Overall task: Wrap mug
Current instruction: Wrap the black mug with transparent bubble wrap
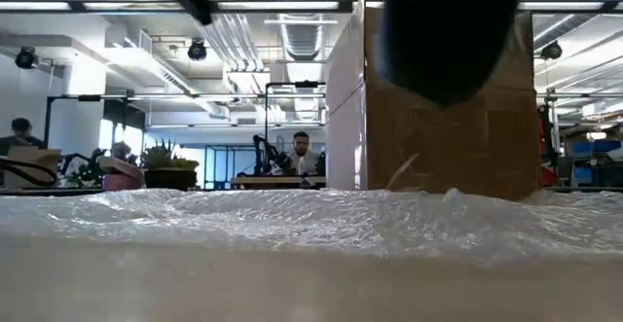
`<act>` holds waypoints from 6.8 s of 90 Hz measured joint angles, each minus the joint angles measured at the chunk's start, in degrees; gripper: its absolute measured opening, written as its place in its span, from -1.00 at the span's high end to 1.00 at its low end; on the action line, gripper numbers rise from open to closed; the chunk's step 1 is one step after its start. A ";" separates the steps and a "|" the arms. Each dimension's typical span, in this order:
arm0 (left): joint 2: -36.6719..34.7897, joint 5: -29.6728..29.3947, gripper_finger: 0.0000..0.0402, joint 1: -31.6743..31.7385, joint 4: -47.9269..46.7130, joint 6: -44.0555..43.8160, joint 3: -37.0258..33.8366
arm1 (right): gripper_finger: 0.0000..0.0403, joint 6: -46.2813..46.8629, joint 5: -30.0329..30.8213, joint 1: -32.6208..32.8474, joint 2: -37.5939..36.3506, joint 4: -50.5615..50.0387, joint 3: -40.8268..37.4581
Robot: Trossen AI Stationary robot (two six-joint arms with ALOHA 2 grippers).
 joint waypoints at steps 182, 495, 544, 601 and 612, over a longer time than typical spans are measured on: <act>-23.73 -13.91 0.63 -3.16 40.25 -7.43 -38.01 | 0.03 -2.20 -11.93 -6.17 10.11 -18.17 13.87; -13.89 0.68 0.63 6.46 56.67 3.65 -37.94 | 1.00 -25.36 -21.06 -19.69 18.60 25.25 8.40; -15.91 3.95 0.63 1.58 40.95 1.91 -30.74 | 1.00 -24.40 -20.94 -19.71 18.80 25.70 8.28; -9.12 0.68 0.63 6.28 42.93 0.02 -32.90 | 1.00 -23.24 -20.87 -19.83 15.98 12.80 17.00; -9.76 0.92 0.63 6.24 42.68 0.23 -32.96 | 1.00 -23.61 -20.98 -19.82 15.02 10.64 19.95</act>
